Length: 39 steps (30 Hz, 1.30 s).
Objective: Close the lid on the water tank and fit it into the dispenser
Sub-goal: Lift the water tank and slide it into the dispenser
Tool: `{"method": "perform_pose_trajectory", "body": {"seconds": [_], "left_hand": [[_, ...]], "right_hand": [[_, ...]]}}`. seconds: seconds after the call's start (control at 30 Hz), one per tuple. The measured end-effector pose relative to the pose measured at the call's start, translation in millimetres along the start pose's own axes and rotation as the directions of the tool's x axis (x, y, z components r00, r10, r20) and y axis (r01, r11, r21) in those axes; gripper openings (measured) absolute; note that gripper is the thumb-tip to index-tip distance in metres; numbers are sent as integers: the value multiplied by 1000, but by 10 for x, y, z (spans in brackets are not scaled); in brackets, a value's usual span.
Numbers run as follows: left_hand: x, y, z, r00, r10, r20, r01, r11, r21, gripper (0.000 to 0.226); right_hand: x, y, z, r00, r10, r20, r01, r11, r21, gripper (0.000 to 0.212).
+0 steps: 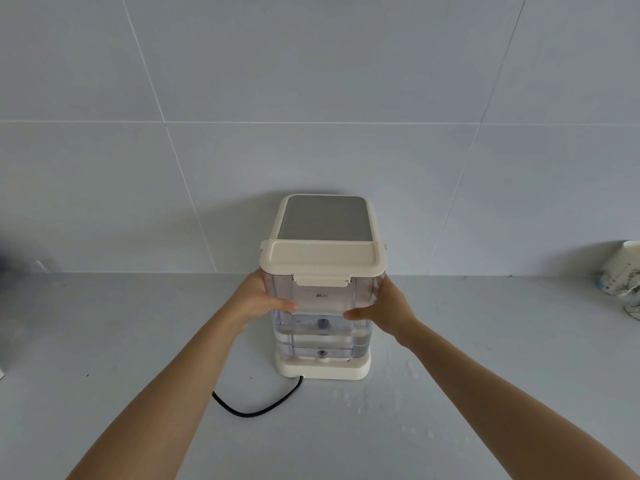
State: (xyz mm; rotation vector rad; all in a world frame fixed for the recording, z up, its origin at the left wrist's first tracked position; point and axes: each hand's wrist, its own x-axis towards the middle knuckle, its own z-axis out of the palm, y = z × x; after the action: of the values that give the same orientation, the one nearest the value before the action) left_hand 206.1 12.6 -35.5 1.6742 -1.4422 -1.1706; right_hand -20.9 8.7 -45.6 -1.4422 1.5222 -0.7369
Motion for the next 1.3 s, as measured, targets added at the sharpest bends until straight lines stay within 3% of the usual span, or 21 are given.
{"method": "perform_pose_trajectory", "body": {"seconds": [0.23,0.4,0.73,0.87,1.03,1.17,1.3], "left_hand": [[-13,-22,13,1000,-6,9,6,1000,14,79],[-19,-46,34,1000,-5,26,5,1000,23,70],[-128,-26,66,999,19,49,-22,997,70,76],[-201,-39,68,1000,16,11,-17,996,92,104],[-344,-25,169,994,70,-78,-65,995,70,88],[-428,49,178,976,145,-165,-130,987,97,107],[-554,315,153,914,299,-274,-233,940,248,108]], "right_hand": [[-2,39,24,1000,2,-2,-2,1000,-6,89],[-9,60,31,1000,-3,5,3,1000,-20,91],[-45,79,29,1000,8,26,-7,999,-46,92],[-69,60,16,999,5,40,-2,998,-69,92],[-181,4,-7,998,-53,42,57,993,-103,98],[-257,-123,-85,984,-178,18,178,974,-143,117],[-339,-312,-225,960,-280,13,274,930,-245,126]]}}
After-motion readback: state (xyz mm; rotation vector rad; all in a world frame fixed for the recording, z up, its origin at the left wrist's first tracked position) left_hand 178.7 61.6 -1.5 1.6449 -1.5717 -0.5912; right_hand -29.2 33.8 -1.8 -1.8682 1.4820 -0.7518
